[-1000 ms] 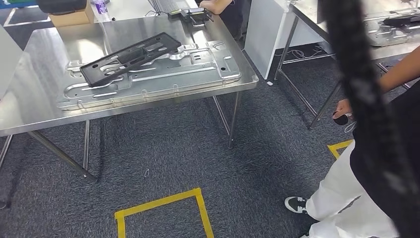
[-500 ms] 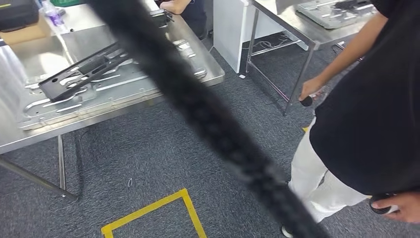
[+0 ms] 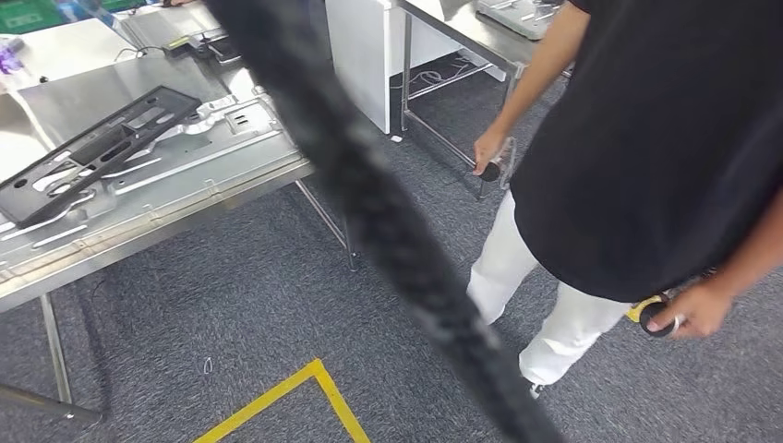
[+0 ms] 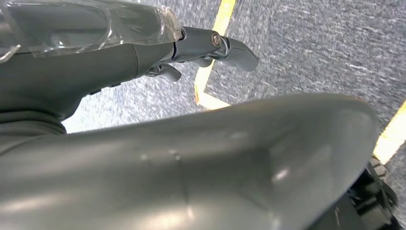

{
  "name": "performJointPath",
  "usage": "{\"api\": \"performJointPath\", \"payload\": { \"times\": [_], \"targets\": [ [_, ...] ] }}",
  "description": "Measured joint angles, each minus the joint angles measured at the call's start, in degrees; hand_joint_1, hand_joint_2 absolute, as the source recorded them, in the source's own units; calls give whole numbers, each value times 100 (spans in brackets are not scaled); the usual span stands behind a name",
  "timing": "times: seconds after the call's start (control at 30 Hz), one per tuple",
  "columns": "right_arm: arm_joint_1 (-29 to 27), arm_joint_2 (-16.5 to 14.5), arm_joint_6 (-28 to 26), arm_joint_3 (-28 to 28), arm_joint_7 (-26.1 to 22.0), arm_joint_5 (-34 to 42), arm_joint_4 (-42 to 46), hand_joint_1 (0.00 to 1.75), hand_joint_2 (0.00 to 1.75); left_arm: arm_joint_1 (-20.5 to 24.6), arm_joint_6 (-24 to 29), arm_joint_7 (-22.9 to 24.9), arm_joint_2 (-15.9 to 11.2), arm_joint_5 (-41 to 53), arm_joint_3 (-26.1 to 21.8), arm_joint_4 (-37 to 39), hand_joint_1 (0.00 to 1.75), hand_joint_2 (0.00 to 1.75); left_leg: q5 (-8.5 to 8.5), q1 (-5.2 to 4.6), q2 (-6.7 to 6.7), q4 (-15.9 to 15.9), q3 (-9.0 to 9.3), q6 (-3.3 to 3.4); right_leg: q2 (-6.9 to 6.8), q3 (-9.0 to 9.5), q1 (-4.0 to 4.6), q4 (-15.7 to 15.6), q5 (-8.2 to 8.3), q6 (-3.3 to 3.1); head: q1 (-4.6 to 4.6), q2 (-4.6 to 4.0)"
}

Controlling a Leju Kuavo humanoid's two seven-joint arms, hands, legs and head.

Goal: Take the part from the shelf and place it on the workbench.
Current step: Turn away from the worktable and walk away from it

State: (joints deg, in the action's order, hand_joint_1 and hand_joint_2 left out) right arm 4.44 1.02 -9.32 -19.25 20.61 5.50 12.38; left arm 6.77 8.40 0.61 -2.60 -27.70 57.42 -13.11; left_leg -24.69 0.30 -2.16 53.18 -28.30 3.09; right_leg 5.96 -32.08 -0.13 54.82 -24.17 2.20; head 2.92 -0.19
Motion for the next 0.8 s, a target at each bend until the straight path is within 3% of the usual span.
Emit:
{"api": "performJointPath", "payload": {
  "times": [0.03,0.1,0.13,0.17,0.2,0.23,0.27,0.33,0.4,0.47,0.53,0.6,0.67,0.7,0.73,0.8],
  "targets": [
    [1,7,24,-2,-13,5,-1,0,0,8,2,11,2,-1,3,0,0,0,17,4,70,-15,-2,36,-138,-111,-1,227,-141,22,-8,-1],
    [13,9,69,-5,-43,28,-1,0,0,17,6,38,-4,-3,6,0,0,0,23,-10,218,-16,-13,72,-434,-480,-7,1008,-557,60,-26,1],
    [17,8,81,-5,-55,47,-1,0,0,21,8,55,-6,-5,7,0,0,0,23,-19,300,-15,-20,77,-492,-678,-21,1428,-731,79,-26,0],
    [19,8,95,-5,-62,68,-1,0,0,29,8,70,-9,-9,8,0,0,0,21,-24,382,-13,-25,78,-521,-809,-35,1708,-811,96,-26,0],
    [17,7,128,-5,-66,88,-1,0,0,47,11,83,-12,-21,8,0,0,0,19,-25,459,-11,-28,78,-539,-824,-48,1762,-774,108,-26,-1],
    [15,5,182,-5,-62,105,-1,0,0,78,19,86,-13,-40,8,0,0,0,16,-23,528,-10,-27,74,-567,-711,-61,1566,-633,115,-26,-1],
    [13,5,252,-7,-52,120,-1,0,0,122,32,76,-13,-65,8,0,0,0,10,-19,587,-8,-19,64,-637,-479,-71,1149,-424,116,-26,-1],
    [21,0,401,-10,-29,138,-1,0,0,210,81,26,-15,-121,6,0,0,0,-15,-40,684,0,1,15,-893,0,-57,269,-128,94,-30,-1],
    [31,-9,501,-16,-2,157,-1,0,0,261,149,-15,-17,-170,4,0,0,0,-41,-64,786,7,23,-58,-989,166,-19,-78,-70,34,-22,-1],
    [21,-14,549,-30,23,169,-1,0,0,284,220,-35,-16,-226,0,0,0,0,-70,-43,869,22,43,-134,-844,146,-2,-88,-53,-48,-13,-1],
    [10,-18,567,-46,58,175,-2,0,0,290,281,-63,-15,-292,-6,0,0,0,-246,-6,691,258,-33,-204,-726,141,-11,-105,-23,-123,-10,-1],
    [21,-21,578,-65,130,170,-3,0,0,258,319,-88,-17,-347,-13,0,0,0,-638,16,389,956,-339,-245,-608,120,-14,-110,2,-178,-5,-1],
    [24,-29,577,-98,186,145,-3,0,0,179,344,-106,-30,-399,-26,0,0,0,-940,21,282,1715,-696,-257,-451,96,1,-107,19,-206,-2,-1],
    [16,-38,565,-119,199,131,-3,0,0,131,355,-114,-41,-423,-34,0,0,0,-937,20,270,1845,-764,-256,-362,93,6,-105,25,-210,-1,-1],
    [8,-47,544,-139,207,117,-3,0,0,89,362,-121,-54,-443,-41,0,0,0,-823,20,258,1738,-726,-247,-272,93,8,-104,30,-209,-1,-1],
    [0,-72,484,-169,215,105,-3,0,0,42,360,-101,-83,-451,-46,1,0,0,-389,29,113,947,-382,-218,-113,102,4,-101,41,-194,1,-1]
  ]
}}
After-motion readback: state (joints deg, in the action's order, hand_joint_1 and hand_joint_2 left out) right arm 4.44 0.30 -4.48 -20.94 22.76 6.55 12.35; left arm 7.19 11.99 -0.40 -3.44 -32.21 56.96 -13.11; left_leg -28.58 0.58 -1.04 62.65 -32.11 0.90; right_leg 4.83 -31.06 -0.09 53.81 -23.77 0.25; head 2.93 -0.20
